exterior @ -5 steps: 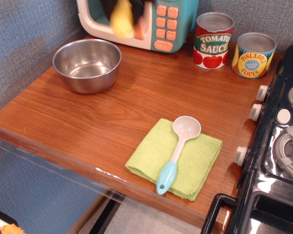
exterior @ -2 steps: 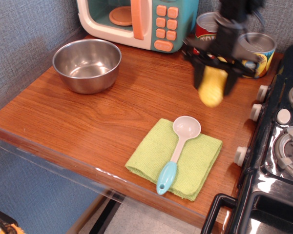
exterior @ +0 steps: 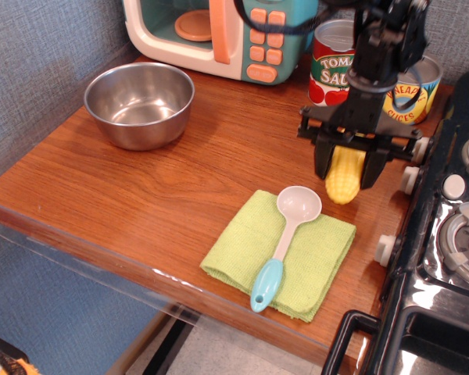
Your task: Pick up the corn from the pan and place it behind the spoon
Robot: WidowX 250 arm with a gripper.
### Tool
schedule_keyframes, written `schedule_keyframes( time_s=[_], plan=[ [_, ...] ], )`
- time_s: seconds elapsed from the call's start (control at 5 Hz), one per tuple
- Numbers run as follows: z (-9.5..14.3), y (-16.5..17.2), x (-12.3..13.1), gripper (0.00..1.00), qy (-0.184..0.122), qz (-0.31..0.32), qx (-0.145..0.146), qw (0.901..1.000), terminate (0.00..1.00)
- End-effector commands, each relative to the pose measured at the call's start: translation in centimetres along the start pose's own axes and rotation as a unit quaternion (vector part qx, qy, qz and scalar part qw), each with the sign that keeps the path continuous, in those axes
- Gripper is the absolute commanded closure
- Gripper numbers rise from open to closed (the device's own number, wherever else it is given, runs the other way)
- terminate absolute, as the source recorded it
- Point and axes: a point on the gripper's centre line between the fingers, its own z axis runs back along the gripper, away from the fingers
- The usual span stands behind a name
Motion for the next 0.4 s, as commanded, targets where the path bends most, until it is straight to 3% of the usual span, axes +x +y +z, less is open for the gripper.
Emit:
schedule_keyframes(
  time_s=[0.0, 0.2],
  plan=[
    [0.83, 0.67, 0.56, 1.0, -0.024, -0.009, 0.006, 0.9997, 0.0],
    [1.07, 1.15, 0.57, 0.0, -0.024, -0.029, 0.015, 0.9992, 0.0]
  ],
)
